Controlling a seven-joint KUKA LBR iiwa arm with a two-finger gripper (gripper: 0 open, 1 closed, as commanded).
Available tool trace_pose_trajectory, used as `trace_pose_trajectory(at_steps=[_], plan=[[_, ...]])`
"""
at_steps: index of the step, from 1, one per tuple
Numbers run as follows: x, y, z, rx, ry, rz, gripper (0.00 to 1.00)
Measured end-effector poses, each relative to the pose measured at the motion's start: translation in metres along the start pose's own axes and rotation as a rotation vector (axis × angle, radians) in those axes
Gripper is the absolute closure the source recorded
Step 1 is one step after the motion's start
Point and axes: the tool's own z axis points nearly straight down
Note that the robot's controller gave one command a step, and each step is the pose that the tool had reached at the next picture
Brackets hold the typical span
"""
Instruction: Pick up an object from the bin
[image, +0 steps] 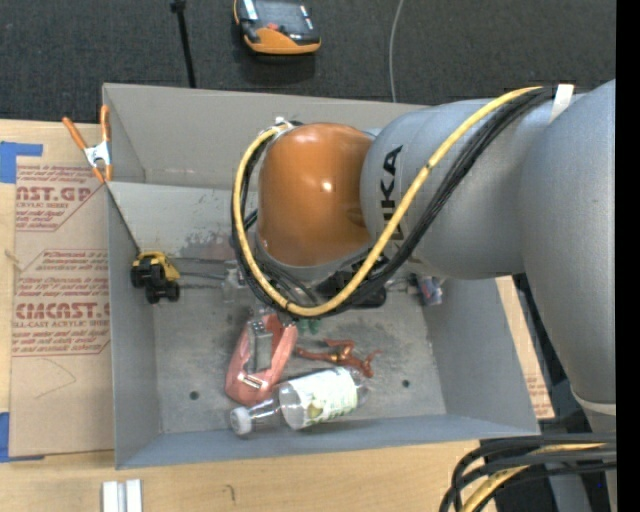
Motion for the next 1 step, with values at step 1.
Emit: trace_pose_trajectory(at_steps=[1], plan=[[-0.0089,-0.0318,0.0203,-0.001,0.002,-0.364,0.00]])
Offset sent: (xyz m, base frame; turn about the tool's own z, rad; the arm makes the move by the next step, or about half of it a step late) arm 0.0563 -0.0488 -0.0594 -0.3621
